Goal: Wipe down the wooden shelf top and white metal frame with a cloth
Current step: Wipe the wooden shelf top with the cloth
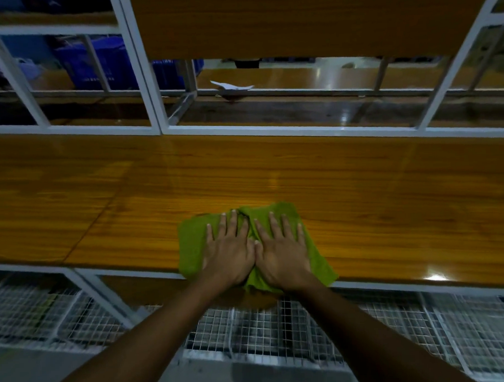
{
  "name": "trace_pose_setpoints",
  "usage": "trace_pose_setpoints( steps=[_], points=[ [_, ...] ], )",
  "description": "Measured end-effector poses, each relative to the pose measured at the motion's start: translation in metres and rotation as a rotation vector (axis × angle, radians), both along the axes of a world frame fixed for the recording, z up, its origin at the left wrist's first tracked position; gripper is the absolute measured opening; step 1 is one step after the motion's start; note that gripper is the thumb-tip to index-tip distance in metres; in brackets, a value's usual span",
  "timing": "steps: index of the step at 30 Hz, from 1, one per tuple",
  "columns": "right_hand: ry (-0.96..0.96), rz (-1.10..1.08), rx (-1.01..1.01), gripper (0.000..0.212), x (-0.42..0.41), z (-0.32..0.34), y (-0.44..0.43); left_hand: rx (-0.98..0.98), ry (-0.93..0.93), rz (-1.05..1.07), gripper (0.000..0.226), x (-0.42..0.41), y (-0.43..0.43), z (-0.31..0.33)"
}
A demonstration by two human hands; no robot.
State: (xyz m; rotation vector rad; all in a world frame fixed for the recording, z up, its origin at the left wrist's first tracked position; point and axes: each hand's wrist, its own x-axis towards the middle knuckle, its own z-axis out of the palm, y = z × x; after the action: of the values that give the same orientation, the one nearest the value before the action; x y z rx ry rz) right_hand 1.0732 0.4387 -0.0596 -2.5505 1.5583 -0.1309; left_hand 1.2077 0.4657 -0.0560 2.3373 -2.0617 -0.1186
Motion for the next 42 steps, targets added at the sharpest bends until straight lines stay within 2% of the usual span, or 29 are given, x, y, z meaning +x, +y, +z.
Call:
trace_pose_setpoints(
  steps=[4,9,12,15,21,29,42],
  points=[
    [0.024,-0.058,-0.021,0.077,-0.044,-0.001,0.001,0.003,0.027,-0.064,0.062,-0.044,-0.005,0.0],
    [0.042,-0.159,-0.02,0.07,-0.099,-0.003,-0.019,0.001,0.047,-0.162,0.066,-0.096,-0.037,0.002],
    [0.06,-0.2,-0.021,0.077,-0.113,-0.002,-0.039,0.015,0.048,-0.197,0.071,-0.11,-0.061,0.003],
    [0.069,-0.225,-0.004,0.083,-0.106,0.001,-0.06,0.013,0.06,-0.227,0.064,-0.105,-0.082,0.003],
    [0.082,-0.229,-0.006,0.061,-0.061,-0.002,-0.088,-0.011,0.081,-0.214,0.06,-0.06,-0.107,0.0],
    [0.095,-0.211,0.001,0.06,0.034,0.001,-0.08,-0.031,0.077,-0.165,0.058,0.032,-0.099,-0.003],
    [0.054,-0.078,0.017,0.061,0.195,0.001,-0.024,-0.022,0.069,-0.048,0.058,0.194,-0.026,-0.002]
  ],
)
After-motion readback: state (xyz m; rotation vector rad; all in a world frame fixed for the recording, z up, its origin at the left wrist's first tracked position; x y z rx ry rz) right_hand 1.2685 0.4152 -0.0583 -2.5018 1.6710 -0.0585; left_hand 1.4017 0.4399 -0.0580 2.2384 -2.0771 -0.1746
